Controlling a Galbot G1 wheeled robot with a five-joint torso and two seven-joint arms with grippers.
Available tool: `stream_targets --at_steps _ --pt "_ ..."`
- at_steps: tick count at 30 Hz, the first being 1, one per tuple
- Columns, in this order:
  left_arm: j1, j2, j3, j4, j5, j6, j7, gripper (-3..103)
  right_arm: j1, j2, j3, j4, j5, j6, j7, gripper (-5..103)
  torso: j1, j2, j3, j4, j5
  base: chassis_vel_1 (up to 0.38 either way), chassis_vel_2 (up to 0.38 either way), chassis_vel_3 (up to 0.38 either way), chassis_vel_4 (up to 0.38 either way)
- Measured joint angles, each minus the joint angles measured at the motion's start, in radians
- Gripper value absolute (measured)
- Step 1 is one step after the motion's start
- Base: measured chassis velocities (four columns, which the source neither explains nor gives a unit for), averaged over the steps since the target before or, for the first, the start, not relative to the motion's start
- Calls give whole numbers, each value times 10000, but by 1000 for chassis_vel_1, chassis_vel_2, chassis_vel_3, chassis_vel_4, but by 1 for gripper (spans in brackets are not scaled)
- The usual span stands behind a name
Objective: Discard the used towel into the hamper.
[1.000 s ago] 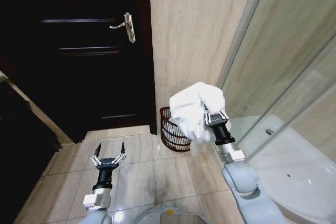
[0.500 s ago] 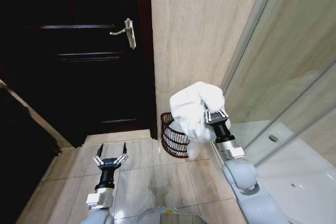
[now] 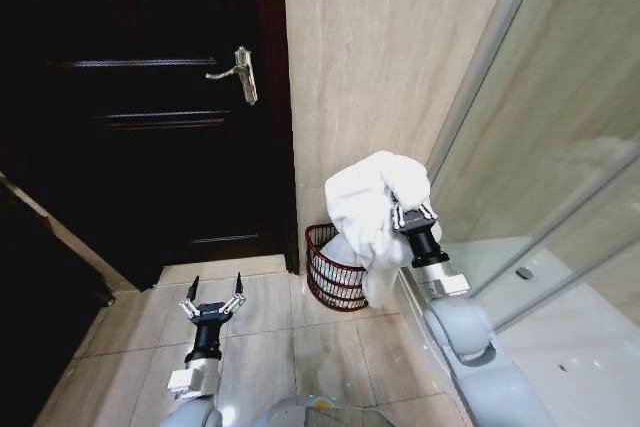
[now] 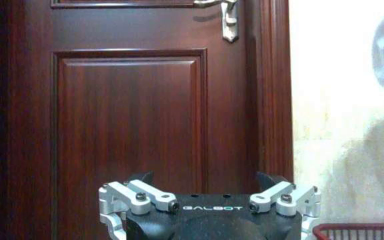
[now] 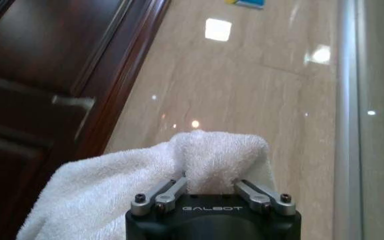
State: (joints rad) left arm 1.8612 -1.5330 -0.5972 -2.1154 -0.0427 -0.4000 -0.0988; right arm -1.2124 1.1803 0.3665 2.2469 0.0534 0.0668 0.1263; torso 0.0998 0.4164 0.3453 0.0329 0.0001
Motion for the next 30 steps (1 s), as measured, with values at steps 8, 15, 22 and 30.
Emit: stream_targets --at_steps 8,15,22,30 --pt "-21 12 235 416 211 -132 -29 100 2328 -572 -397 -175 2221 -741 757 13 -5 -12 -11 3 -1 0 0 0 0" --pt "-96 92 22 392 215 96 -31 100 4210 -1038 -421 -673 3653 -1322 912 13 -14 -43 -31 2 -2 0 0 0 0" --pt "-390 84 200 271 695 409 -34 100 4776 -531 -855 -2051 3739 -998 281 13 -23 -69 -47 0 1 0 0 0 0" --pt "-382 111 328 130 710 486 -85 100 5745 -25 -1150 -3227 3652 -854 256 13 -27 -83 -59 3 -4 0 0 0 0"
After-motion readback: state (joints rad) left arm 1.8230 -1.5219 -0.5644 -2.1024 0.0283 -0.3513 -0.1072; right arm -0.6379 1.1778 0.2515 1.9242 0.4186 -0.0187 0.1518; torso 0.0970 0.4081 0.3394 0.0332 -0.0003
